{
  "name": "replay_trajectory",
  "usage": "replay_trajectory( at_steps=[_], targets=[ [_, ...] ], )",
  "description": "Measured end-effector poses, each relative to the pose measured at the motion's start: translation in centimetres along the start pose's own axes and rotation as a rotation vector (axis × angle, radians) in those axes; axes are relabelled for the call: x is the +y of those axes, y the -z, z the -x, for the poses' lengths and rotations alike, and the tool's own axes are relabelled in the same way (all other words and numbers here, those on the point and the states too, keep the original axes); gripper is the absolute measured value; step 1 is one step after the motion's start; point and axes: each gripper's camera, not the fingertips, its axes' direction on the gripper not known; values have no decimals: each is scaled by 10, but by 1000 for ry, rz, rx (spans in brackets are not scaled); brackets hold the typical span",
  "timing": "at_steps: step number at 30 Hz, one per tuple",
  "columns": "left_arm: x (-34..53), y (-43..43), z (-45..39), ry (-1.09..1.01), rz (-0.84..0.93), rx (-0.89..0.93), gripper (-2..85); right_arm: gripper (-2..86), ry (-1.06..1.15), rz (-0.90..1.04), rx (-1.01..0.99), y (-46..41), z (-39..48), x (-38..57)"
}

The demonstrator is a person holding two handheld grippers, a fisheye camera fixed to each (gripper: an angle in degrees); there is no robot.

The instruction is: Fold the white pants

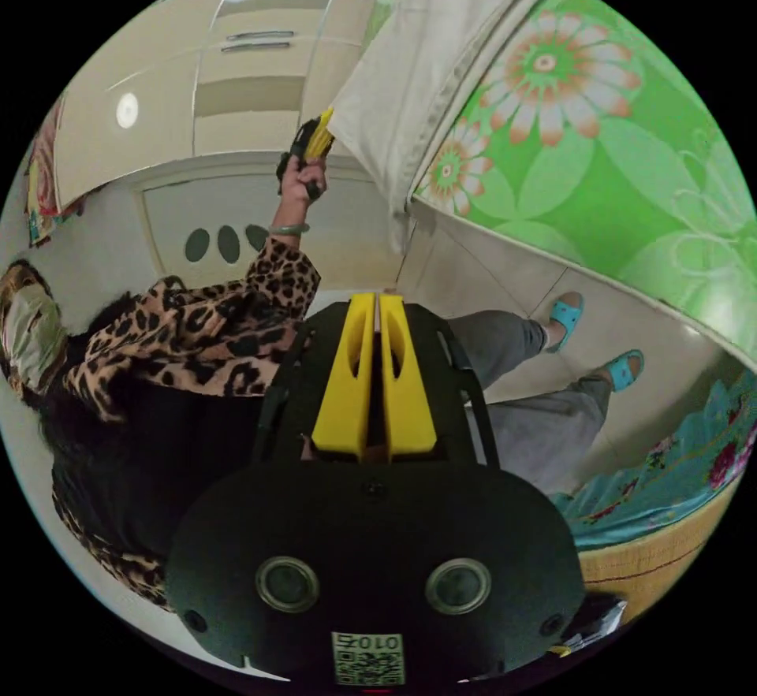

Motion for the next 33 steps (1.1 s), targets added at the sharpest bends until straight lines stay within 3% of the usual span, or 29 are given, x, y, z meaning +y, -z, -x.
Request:
replay_trajectory(
  at_steps=[2,6,7,10,12,13,15,17,18,20,21,22,23,24,25,28,30,33],
  targets=[
    [12,15,38,104,-31,190,24,35,8,-54,126,25,15,15],
    [44,48,66,240,-205,292,6,30,105,-238,567,98,101,54],
    [55,56,59,229,-241,275,5,29,151,-373,745,118,138,74],
    [77,60,-5,16,-241,200,2,33,262,-772,1027,138,196,133],
    [94,50,-71,-193,-223,139,1,43,350,-990,1008,132,197,159],
    [107,39,-123,-356,-198,55,1,49,512,-996,914,126,190,166],
    [132,18,-202,-587,-182,-116,1,53,606,-838,717,129,184,158],
    [169,-8,-290,-824,-226,-311,4,50,645,-783,790,127,193,157],
    [176,-13,-306,-867,-246,-320,5,49,608,-908,934,127,196,168],
    [190,-25,-338,-901,-264,-143,13,49,504,-1104,1117,131,184,184],
    [190,-28,-339,-897,-252,-62,14,60,475,-1079,1072,143,167,187],
    [193,-37,-339,-898,-232,86,16,70,510,-985,839,163,145,186],
    [202,-51,-340,-892,-232,109,16,74,549,-929,709,171,135,184],
    [207,-60,-342,-890,-233,82,16,74,670,-867,535,176,125,180],
    [218,-78,-346,-896,-214,35,15,65,736,-922,524,171,124,179],
    [235,-119,-353,-867,-170,-26,6,68,858,-1034,754,138,141,155],
    [236,-146,-354,-849,-151,-111,3,62,826,-941,771,129,139,107],
    [228,-199,-354,-820,-77,-237,0,38,561,-721,832,112,118,-4]
  ],
)
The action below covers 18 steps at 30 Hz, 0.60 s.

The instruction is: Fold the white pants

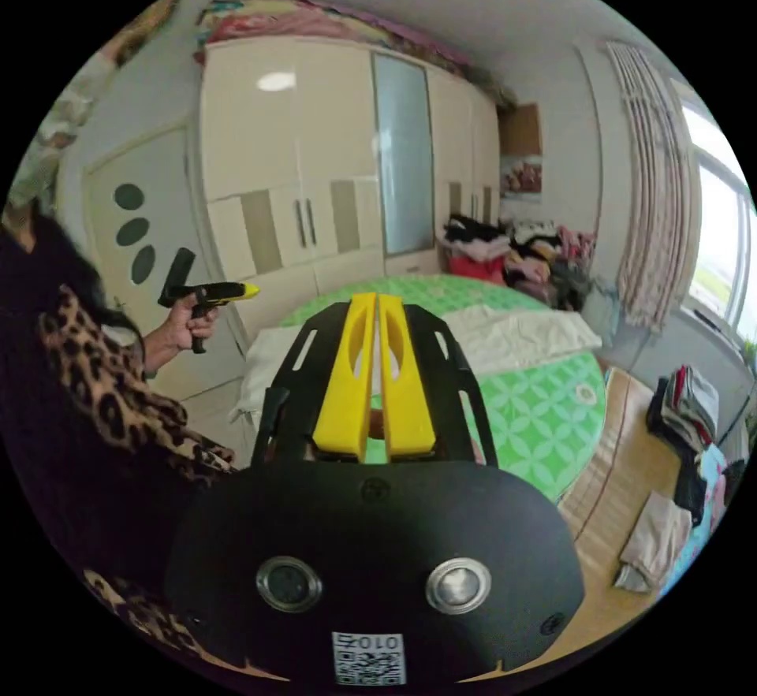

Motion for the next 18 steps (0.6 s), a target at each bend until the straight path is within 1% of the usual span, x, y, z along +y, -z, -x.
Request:
replay_trajectory(
  at_steps=[1,2,3,5,6,7,9,10,12,15,17,18],
  targets=[
    [-4,-25,-3,-17,48,-22,0,33,19,40,17,-36,0,-12],
    [-9,-50,-2,-23,86,-47,-1,31,18,47,7,-51,-2,-18],
    [-12,-61,-2,-23,94,-56,-1,28,-25,75,-22,-83,-9,-33],
    [-29,-108,5,2,124,-30,-1,25,-63,156,-9,-131,-19,-56],
    [-35,-119,6,3,126,-13,-1,24,-37,218,76,-165,-25,-70],
    [-46,-139,6,-4,111,10,-1,23,-18,320,180,-201,-33,-84],
    [-67,-174,6,-18,134,-3,-1,23,-21,410,268,-251,-49,-100],
    [-83,-199,8,-13,161,-10,-1,22,-29,448,239,-281,-59,-107],
    [-109,-233,10,-20,177,32,-1,22,-61,511,239,-325,-75,-114],
    [-156,-296,9,-73,215,93,-1,21,-1,579,360,-391,-95,-122],
    [-190,-351,7,-73,242,85,-1,20,14,602,353,-429,-115,-132],
    [-198,-365,7,-66,240,89,-1,19,25,606,330,-456,-128,-140]
  ],
)
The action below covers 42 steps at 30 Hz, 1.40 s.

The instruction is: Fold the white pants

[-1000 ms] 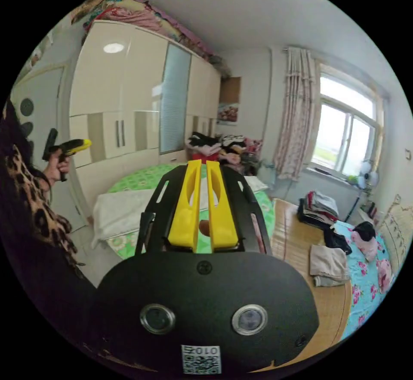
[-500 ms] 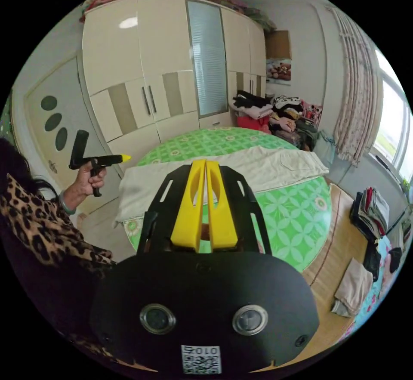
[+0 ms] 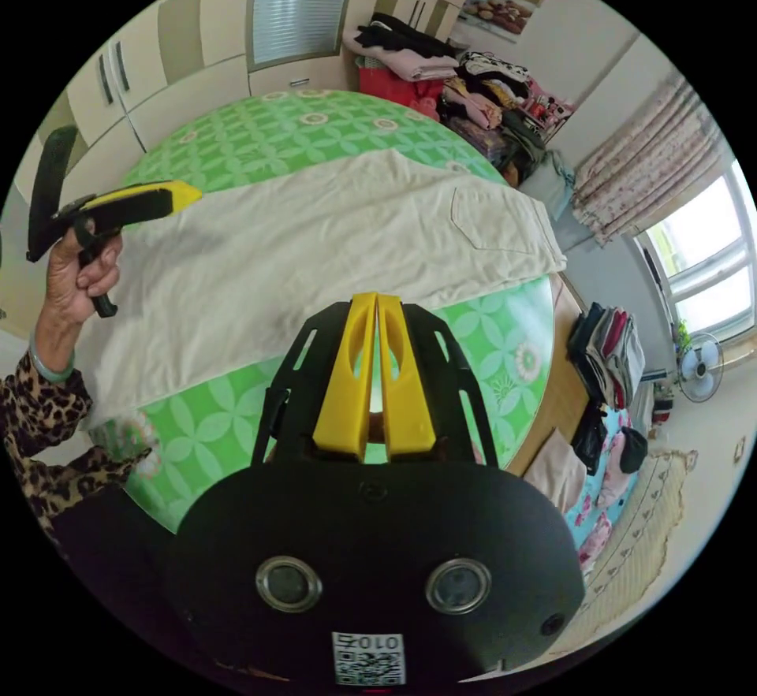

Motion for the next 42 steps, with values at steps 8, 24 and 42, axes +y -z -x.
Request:
replay_trajectory(
  at_steps=[8,24,42],
  targets=[
    [-154,-168,18,51,112,-159,-2,12,240,-24,-18,-158,-13,-163],
    [-209,-240,92,338,124,-136,-4,16,267,78,-243,-405,-156,-151],
    [-227,-248,127,366,101,-53,-2,171,-861,-281,-1254,-712,-404,-43]
  ],
)
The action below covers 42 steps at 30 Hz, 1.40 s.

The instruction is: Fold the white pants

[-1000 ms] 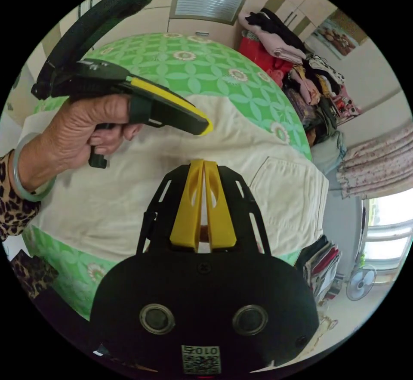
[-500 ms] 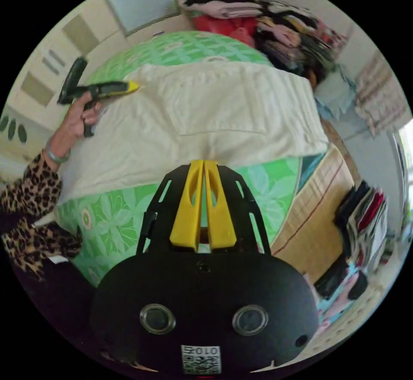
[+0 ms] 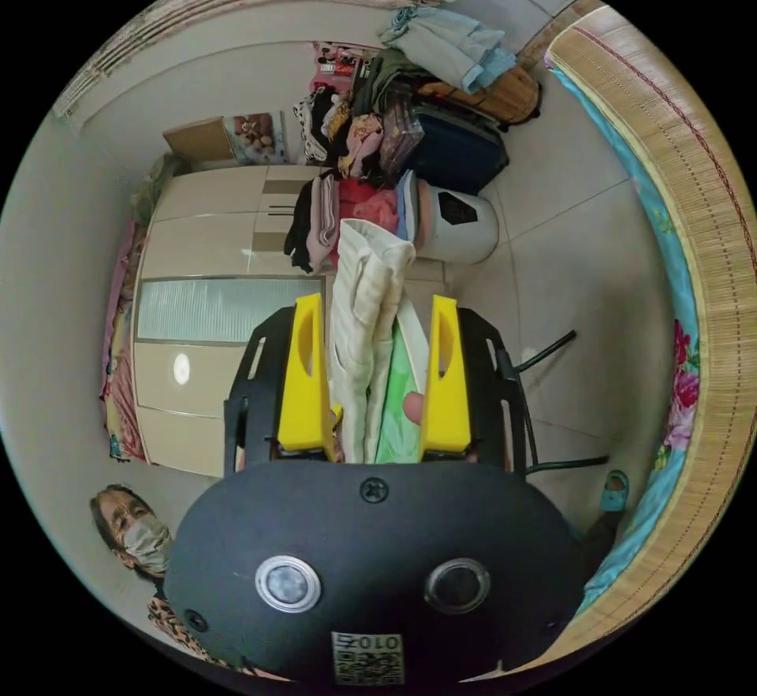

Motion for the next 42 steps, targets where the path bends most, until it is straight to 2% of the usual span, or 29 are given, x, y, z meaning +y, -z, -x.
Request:
replay_trajectory(
  at_steps=[4,7,15,19,23,26,29,34,37,42],
  targets=[
    [-3,1,13,20,-4,46,-2,120,21,88,38,-26,-19,-20],
    [-5,2,22,33,-8,72,-2,74,61,70,43,-33,-23,-21],
    [-6,8,33,30,0,67,-2,48,194,64,58,-34,30,2],
    [14,35,27,22,-33,66,-2,46,136,59,14,-30,34,17],
    [66,82,49,130,-119,137,-2,46,136,24,-47,-33,54,37],
    [113,107,88,281,-151,143,-2,46,256,21,-69,-51,112,64],
    [157,122,126,411,-206,224,-2,47,451,99,-49,-91,197,102],
    [195,140,148,455,-276,311,-2,48,874,365,110,-203,338,223],
    [208,152,151,441,-301,329,-2,48,1015,552,240,-276,361,294],
    [238,168,167,488,-324,335,-1,48,941,854,399,-384,333,360]
  ],
)
